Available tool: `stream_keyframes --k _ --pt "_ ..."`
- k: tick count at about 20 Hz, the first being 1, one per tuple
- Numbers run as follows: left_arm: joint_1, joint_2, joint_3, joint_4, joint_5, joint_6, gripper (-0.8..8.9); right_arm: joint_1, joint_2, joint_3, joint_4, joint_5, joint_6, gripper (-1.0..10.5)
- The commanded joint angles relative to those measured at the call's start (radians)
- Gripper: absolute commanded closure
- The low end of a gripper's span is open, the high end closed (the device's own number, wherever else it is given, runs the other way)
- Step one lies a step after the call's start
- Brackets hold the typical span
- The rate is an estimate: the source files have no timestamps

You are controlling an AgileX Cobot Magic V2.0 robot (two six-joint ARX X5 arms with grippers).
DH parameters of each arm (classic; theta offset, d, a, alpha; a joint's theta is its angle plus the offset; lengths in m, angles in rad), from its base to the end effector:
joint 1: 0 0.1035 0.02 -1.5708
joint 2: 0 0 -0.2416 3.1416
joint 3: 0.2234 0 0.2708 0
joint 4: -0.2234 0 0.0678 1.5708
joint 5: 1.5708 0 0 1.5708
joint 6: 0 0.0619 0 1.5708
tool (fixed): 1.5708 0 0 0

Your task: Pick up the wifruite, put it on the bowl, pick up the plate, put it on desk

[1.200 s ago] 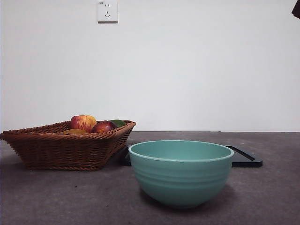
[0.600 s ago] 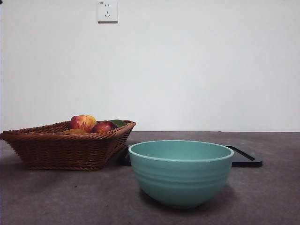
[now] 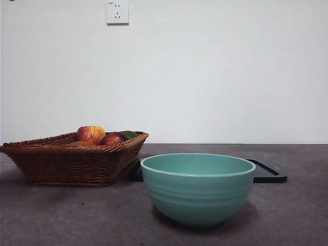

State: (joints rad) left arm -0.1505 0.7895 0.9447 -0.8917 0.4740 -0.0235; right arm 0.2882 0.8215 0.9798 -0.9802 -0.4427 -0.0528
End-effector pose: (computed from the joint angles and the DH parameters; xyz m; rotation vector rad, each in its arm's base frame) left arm 0.1861 -0.0568 0.2926 -0.1422 0.7455 -0.5871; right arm 0.1756 0.0797 0.2906 0.0173 0.8185 0.7103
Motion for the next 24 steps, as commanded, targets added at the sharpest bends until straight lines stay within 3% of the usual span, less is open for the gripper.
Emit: stream_keyframes --k 1,8,16,24 --pt "-0.027 0.069 0.077 0.032 -0.015 0.013 3.48 0.005 0.008 0.018 0.007 -0.003 0.001 5.1" --pt "-0.138 0.358 0.229 0.075 -0.186 0.076 3.50 0.005 0.008 0.018 0.007 -0.003 0.001 5.1" --pt "-0.202 0.644 0.244 0.235 -0.335 0.135 3.50 0.005 0.008 0.018 0.007 -0.003 0.001 5.1" --pt "-0.210 0.879 0.244 0.354 -0.372 0.173 3.50 0.005 0.008 0.018 0.007 -0.003 0.002 5.1"
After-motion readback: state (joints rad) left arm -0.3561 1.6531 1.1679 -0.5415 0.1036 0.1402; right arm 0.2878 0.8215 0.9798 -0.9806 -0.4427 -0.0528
